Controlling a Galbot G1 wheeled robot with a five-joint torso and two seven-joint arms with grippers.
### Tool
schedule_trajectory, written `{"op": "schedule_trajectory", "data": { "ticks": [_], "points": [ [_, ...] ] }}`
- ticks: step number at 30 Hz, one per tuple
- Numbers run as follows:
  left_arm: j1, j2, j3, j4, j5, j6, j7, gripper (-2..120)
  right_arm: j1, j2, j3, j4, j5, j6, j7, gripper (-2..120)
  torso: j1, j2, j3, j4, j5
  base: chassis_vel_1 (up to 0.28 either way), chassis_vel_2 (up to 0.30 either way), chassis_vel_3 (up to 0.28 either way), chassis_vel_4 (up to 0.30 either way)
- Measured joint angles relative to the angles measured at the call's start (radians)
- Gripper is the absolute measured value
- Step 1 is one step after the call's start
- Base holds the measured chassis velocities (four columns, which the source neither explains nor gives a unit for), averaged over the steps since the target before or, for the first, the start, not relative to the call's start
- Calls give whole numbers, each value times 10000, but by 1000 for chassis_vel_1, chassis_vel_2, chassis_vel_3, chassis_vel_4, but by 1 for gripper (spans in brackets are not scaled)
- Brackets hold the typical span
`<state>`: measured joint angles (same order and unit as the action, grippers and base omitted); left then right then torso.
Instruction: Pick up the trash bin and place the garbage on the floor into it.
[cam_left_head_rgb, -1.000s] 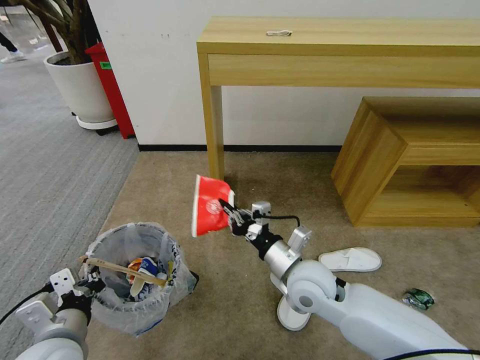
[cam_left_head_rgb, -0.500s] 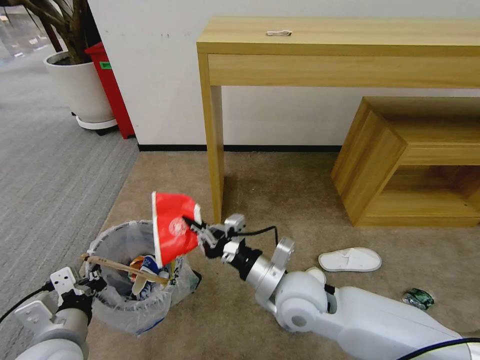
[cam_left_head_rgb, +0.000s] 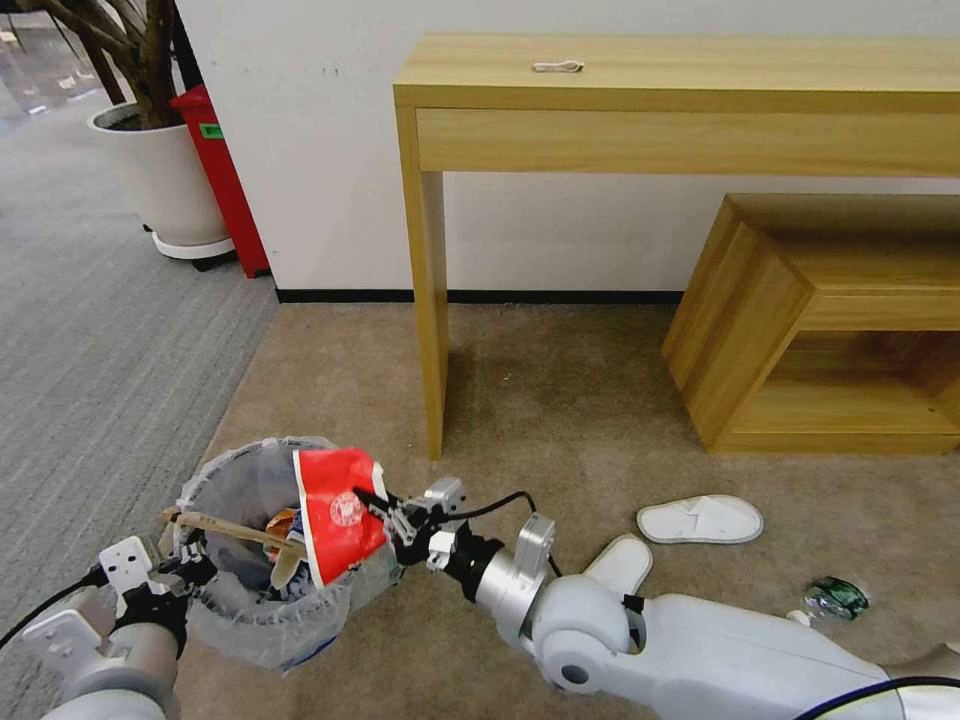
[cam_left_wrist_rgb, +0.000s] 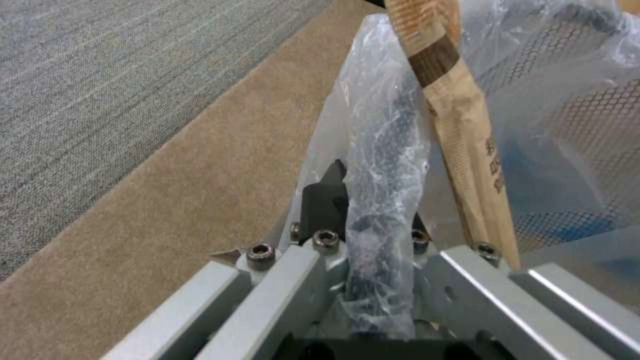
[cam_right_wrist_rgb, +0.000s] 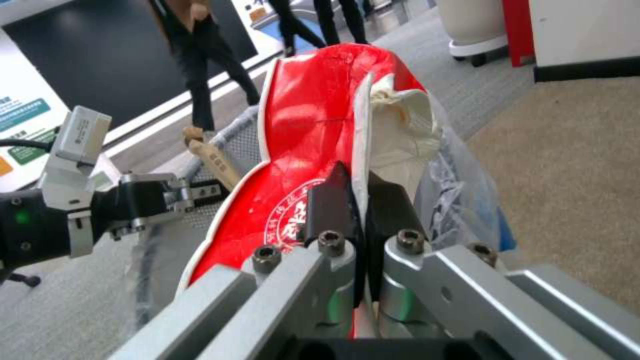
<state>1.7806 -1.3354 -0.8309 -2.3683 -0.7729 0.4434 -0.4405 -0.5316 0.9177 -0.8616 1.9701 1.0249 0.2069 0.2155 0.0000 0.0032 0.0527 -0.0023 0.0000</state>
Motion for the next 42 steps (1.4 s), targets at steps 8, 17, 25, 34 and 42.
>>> {"op": "schedule_trajectory", "data": {
  "ticks": [8,17,25,34,42],
  "points": [
    [152,-81,103,-132,156,1,44,1,185,305,-415,-386,-153,-81,261,0,0,1,0,0,0,0,0,0,0],
    [295,-210,368,-220,458,-68,170,1,403,817,-850,-935,-287,-138,572,0,0,0,0,0,0,0,0,0,0],
    [434,-233,415,-313,543,-87,209,1,593,1213,-934,-1133,-319,-205,775,0,0,0,0,0,-1,0,0,0,0],
    [486,-280,580,-366,640,-104,234,1,748,1375,-937,-1094,-231,-520,1035,14,0,0,0,0,-1,0,0,0,0],
    [604,-282,572,-483,644,-122,243,1,635,1309,-1004,-1111,-358,-537,1059,41,0,0,0,0,0,0,0,0,0]
  ]
}}
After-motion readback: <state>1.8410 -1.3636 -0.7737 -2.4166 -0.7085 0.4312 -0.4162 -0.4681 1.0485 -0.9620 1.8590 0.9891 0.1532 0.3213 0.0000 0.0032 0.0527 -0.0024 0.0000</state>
